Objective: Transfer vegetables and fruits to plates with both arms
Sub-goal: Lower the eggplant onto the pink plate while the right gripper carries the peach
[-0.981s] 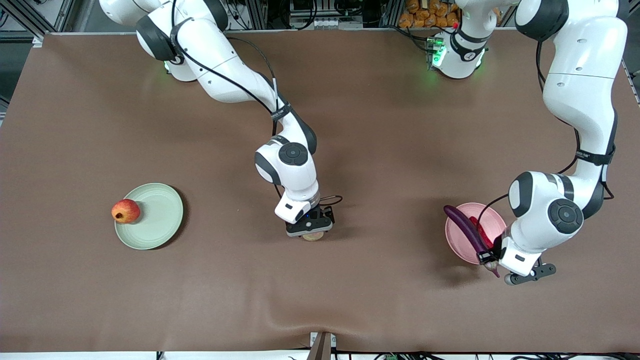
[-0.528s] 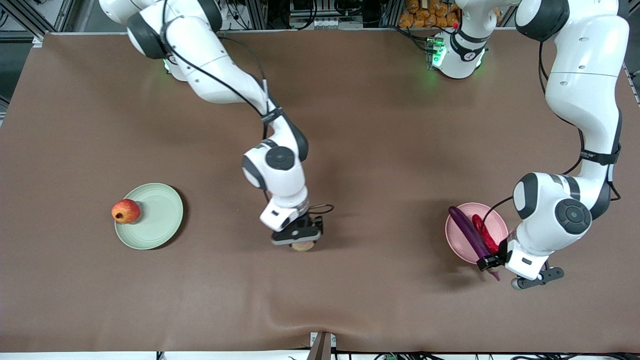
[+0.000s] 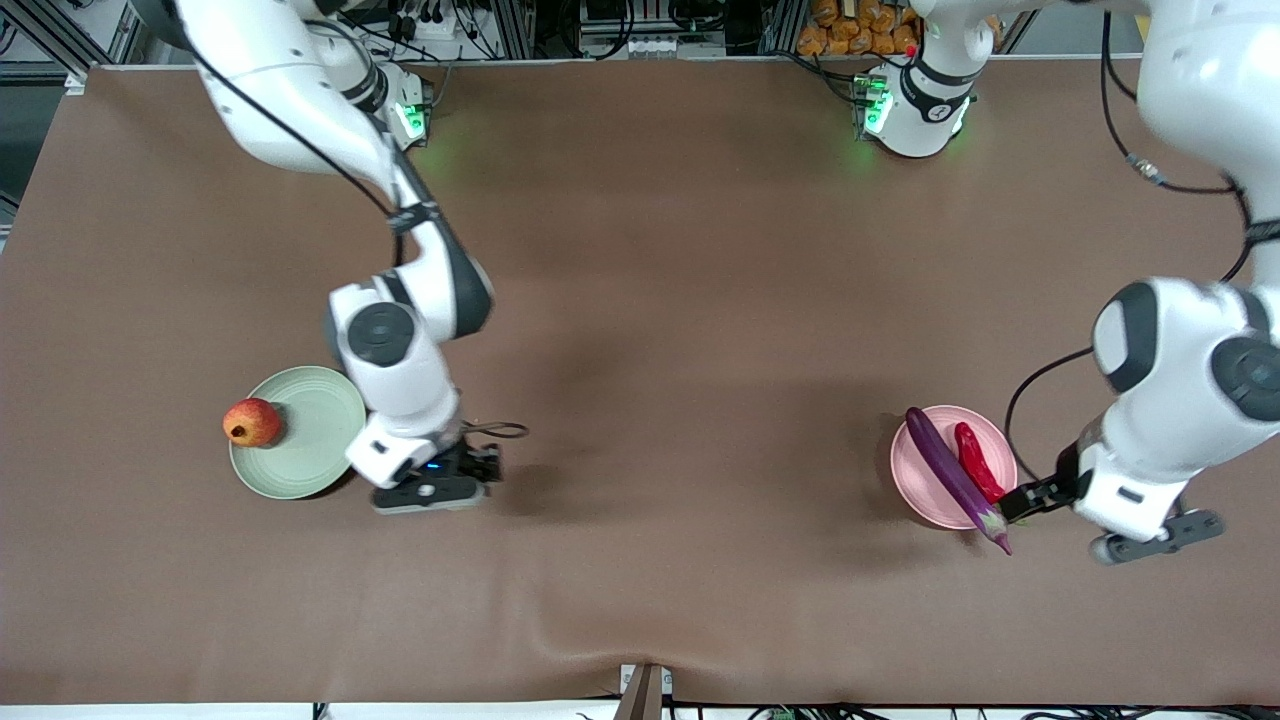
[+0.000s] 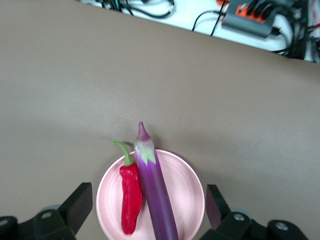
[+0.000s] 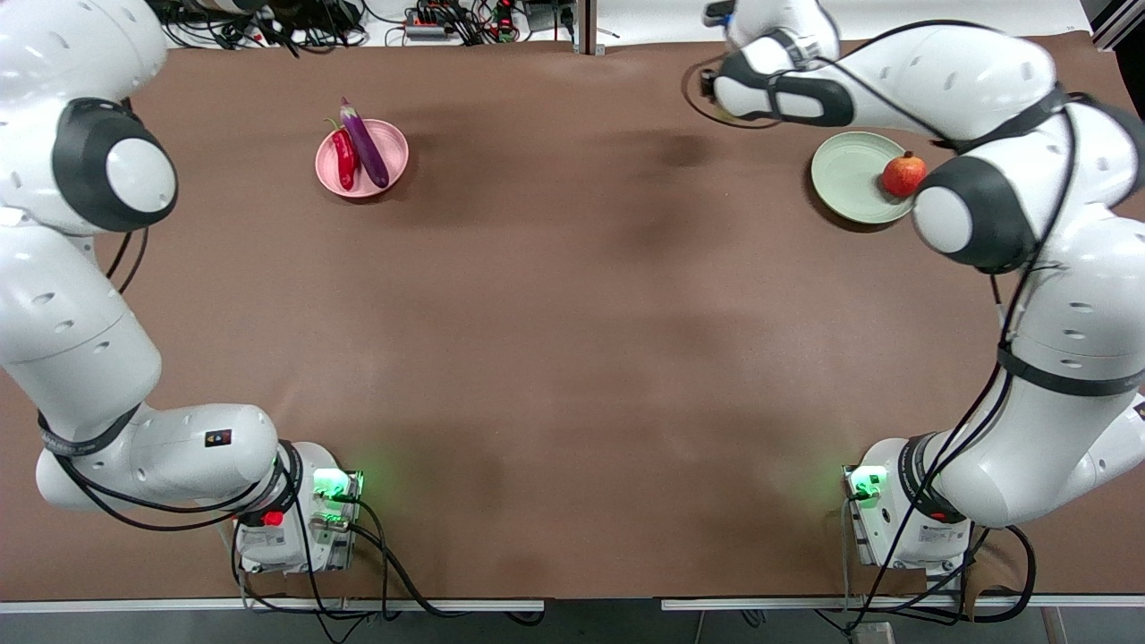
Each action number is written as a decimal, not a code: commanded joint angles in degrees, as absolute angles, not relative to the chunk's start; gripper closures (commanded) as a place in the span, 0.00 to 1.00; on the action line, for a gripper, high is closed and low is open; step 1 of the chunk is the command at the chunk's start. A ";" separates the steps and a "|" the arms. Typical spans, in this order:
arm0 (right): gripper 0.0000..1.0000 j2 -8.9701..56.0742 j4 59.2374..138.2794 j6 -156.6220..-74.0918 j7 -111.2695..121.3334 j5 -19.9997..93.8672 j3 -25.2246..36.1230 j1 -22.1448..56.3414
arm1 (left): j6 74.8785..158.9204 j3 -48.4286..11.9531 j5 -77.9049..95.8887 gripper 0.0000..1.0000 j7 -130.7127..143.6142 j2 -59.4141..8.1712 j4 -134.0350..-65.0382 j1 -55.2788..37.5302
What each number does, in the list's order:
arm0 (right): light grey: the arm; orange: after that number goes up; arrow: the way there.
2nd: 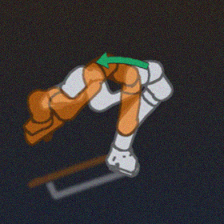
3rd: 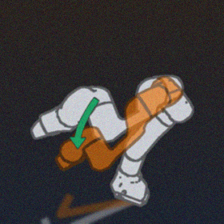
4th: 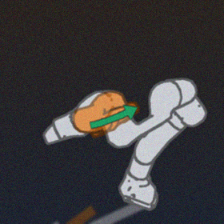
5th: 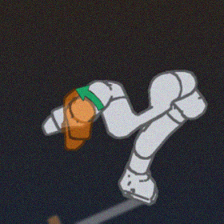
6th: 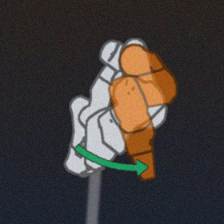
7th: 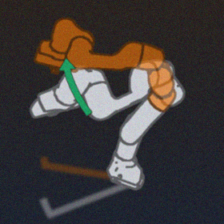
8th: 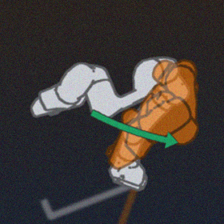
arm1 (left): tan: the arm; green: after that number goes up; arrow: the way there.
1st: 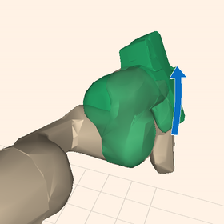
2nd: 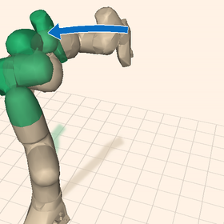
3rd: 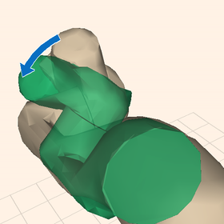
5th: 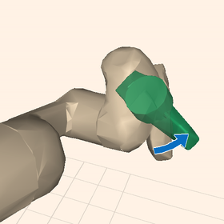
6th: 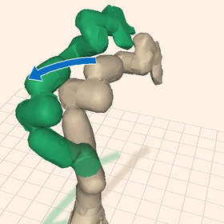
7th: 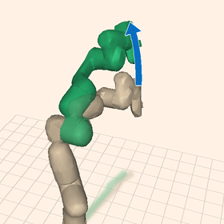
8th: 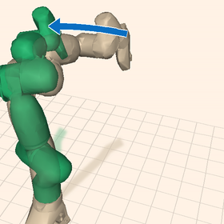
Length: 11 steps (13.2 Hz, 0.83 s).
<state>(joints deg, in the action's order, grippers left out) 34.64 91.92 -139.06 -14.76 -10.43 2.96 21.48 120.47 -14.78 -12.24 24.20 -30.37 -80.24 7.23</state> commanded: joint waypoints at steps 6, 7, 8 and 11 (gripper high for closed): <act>0.70 29.09 105.29 -139.92 21.78 -10.99 1.41 7.04 | 105.40 -16.00 -9.50 0.00 17.67 -16.19 -81.91 7.65; 0.70 29.18 105.81 -139.92 23.19 -10.99 1.49 6.42 | 102.60 -15.91 -8.10 0.00 16.71 -14.34 -82.00 7.73; 0.67 29.01 106.60 -139.92 23.55 -10.99 1.49 5.98 | 99.52 -15.65 -6.52 0.00 14.35 -12.67 -82.09 8.17; 0.35 26.55 111.43 -139.83 23.47 -9.94 1.41 5.89 | 95.55 -15.73 0.16 0.00 9.41 -9.07 -82.09 12.99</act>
